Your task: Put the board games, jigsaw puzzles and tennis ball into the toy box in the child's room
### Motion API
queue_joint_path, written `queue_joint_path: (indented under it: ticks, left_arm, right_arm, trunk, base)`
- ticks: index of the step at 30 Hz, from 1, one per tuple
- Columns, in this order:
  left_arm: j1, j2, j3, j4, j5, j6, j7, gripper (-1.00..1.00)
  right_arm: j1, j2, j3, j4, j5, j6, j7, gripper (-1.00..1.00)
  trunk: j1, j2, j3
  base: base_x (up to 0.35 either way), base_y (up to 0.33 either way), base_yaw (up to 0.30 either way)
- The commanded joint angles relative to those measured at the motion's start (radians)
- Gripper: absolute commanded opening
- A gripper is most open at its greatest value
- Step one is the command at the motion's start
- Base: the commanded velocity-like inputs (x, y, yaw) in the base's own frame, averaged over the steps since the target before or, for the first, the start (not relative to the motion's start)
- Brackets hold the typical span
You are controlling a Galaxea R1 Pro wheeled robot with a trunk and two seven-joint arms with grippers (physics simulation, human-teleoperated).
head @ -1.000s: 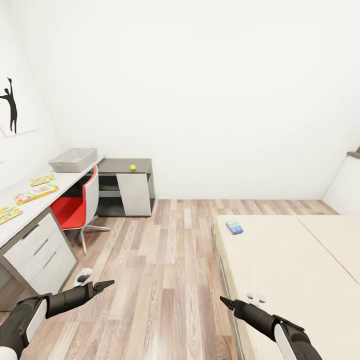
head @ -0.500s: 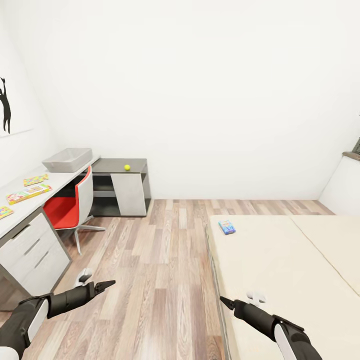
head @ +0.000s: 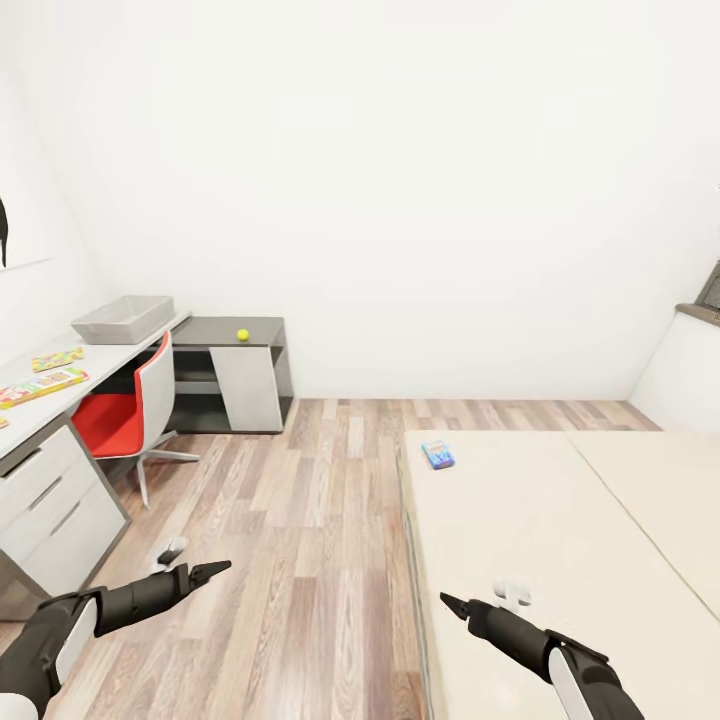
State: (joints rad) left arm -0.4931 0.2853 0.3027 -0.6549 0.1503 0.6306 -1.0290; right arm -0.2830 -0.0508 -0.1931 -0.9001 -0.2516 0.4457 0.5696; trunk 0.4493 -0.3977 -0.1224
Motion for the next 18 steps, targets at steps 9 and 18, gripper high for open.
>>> queue_joint_path:
  ticks: [9,18]
  left_arm:
    - [-0.001,0.0,0.001,0.0,0.003,0.008,-0.002,1.0]
    - [-0.001,0.0,0.001,0.0,0.003,0.008,-0.002,1.0]
  right_arm:
    - [-0.001,0.0,-0.002,0.0,-0.008,0.008,0.002,1.0]
    - [-0.001,0.0,-0.002,0.0,-0.008,0.008,0.002,1.0]
  trunk:
    - [0.001,-0.002,-0.002]
    - [0.001,-0.002,-0.002]
  base:
    - [0.0,-0.208,0.0]
    - [0.0,-0.208,0.0]
